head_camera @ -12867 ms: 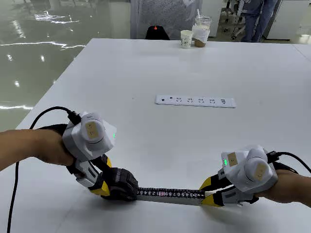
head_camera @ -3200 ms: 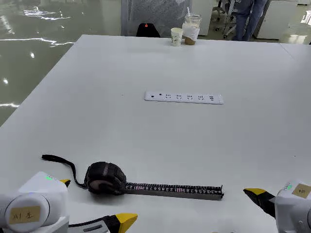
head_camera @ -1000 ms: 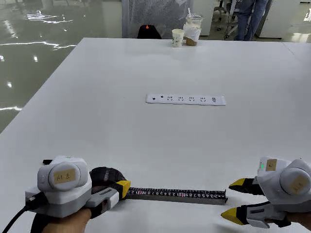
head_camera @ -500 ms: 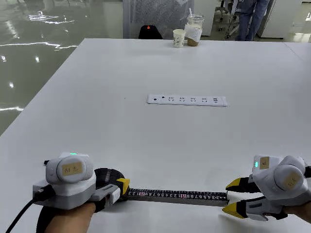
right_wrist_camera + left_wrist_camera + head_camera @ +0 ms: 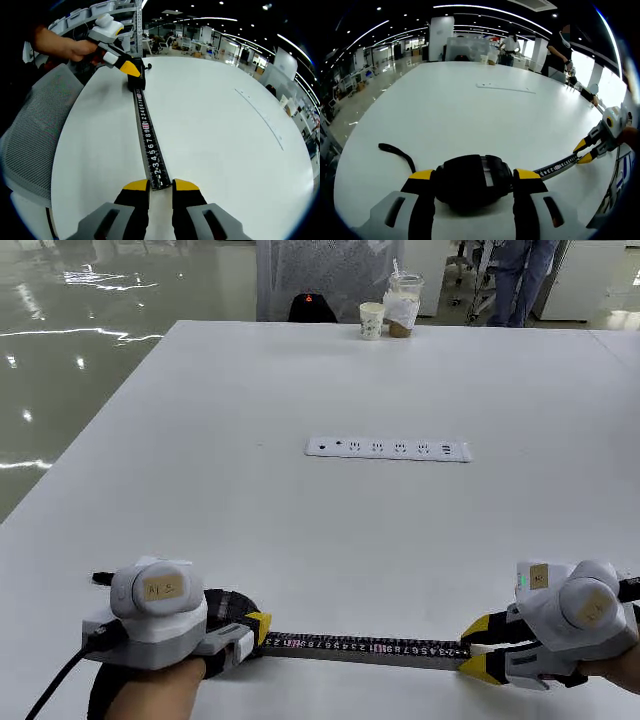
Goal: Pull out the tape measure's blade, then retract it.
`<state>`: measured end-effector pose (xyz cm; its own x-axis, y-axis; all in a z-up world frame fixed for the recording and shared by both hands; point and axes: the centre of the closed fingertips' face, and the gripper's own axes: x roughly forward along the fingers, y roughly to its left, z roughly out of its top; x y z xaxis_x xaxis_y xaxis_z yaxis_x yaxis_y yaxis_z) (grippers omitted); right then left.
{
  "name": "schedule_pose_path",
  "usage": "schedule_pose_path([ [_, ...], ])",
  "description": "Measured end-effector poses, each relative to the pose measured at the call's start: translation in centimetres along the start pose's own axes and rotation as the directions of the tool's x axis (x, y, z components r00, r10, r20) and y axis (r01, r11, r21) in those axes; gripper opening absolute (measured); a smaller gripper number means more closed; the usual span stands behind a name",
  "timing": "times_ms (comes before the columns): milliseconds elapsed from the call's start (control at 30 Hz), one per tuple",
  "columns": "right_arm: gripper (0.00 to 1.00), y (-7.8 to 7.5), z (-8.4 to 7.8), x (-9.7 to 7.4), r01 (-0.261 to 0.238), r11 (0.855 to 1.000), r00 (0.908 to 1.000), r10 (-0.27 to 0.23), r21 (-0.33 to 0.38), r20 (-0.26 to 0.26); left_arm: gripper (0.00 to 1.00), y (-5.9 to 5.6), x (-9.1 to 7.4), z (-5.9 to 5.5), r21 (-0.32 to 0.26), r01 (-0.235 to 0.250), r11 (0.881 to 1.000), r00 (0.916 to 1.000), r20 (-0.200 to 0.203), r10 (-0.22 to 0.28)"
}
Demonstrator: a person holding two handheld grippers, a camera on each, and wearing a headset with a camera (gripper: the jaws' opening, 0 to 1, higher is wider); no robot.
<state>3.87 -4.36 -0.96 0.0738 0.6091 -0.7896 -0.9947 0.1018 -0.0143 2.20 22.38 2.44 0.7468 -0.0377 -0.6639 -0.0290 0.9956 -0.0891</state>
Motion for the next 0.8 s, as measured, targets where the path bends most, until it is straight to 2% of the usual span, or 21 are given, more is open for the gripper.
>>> schedule_pose_path([
  [467,0.12,0.02,-0.13,0.39,-0.013,1.000,0.9999,0.013,-0.026,0.010,0.60,-0.05,0.45,-0.45,0.024,-0.017,1.000,0.9994,-0.029,0.018],
  [800,0.10,0.04,-0.06,0.33,-0.006,0.999,0.9998,0.007,-0.048,0.020,0.62,0.03,0.78,-0.67,0.017,-0.027,0.999,0.9986,-0.045,0.028],
])
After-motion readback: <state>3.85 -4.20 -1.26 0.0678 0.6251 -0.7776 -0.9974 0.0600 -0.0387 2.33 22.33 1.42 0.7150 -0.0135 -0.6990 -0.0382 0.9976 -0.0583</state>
